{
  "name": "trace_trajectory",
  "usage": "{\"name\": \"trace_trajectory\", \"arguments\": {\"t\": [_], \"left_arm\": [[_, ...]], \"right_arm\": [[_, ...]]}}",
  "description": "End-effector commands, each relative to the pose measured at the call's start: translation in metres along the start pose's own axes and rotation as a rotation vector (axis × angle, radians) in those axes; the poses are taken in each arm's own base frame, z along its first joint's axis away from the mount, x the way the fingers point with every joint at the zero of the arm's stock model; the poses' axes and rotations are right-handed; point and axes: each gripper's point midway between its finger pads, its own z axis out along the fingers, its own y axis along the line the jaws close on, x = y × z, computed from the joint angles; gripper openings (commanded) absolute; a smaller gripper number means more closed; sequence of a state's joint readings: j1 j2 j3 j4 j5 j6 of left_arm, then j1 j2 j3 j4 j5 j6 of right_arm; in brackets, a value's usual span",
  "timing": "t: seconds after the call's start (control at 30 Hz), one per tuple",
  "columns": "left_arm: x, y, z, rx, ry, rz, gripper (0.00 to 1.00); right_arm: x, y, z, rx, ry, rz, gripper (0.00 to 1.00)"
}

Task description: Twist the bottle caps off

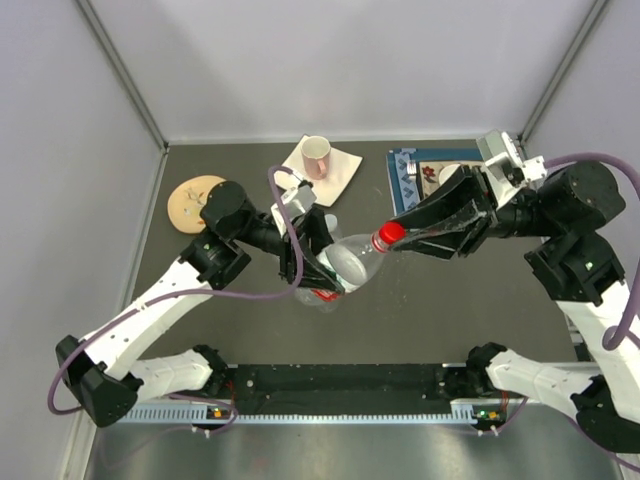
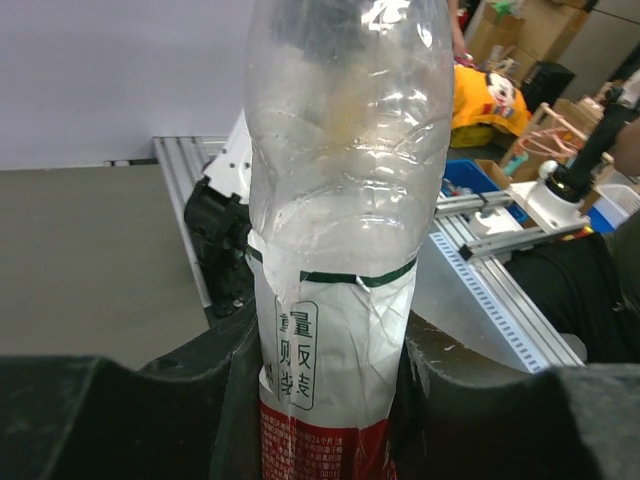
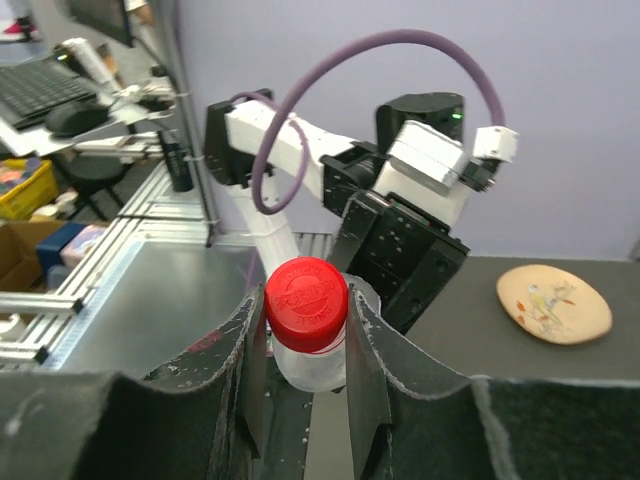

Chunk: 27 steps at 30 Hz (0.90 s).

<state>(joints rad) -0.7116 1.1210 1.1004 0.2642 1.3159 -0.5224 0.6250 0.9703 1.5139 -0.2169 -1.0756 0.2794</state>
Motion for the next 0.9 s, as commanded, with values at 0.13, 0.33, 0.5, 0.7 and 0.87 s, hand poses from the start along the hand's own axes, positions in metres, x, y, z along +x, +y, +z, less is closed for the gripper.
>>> {"name": "trace_trajectory", "arguments": {"t": [0.13, 0.33, 0.5, 0.7, 0.87], "left_arm": [[-0.014, 0.034, -0.013, -0.265, -0.064, 0.043, 0.34], [-0.014, 0.037, -0.019, -0.329, -0.074, 0.077, 0.34], [-0.021, 0.046, -0.034, -0.491, -0.123, 0.120, 0.35], [-0.035, 0.039, -0.054, -0.630, -0.195, 0.210, 0.35], [-0.043, 0.031, -0.070, -0.722, -0.245, 0.272, 0.35]], "right_arm": [[-0.041, -0.043, -0.041, 0.500, -0.165, -0.119, 0.00], [-0.015, -0.116, -0.120, 1.112, -0.185, -0.020, 0.00], [0.108, -0.155, -0.189, 1.567, 0.069, 0.202, 0.00], [0.251, -0.161, -0.216, 1.710, 0.272, 0.511, 0.00], [0.313, -0.168, -0.250, 1.808, 0.309, 0.718, 0.00]]}}
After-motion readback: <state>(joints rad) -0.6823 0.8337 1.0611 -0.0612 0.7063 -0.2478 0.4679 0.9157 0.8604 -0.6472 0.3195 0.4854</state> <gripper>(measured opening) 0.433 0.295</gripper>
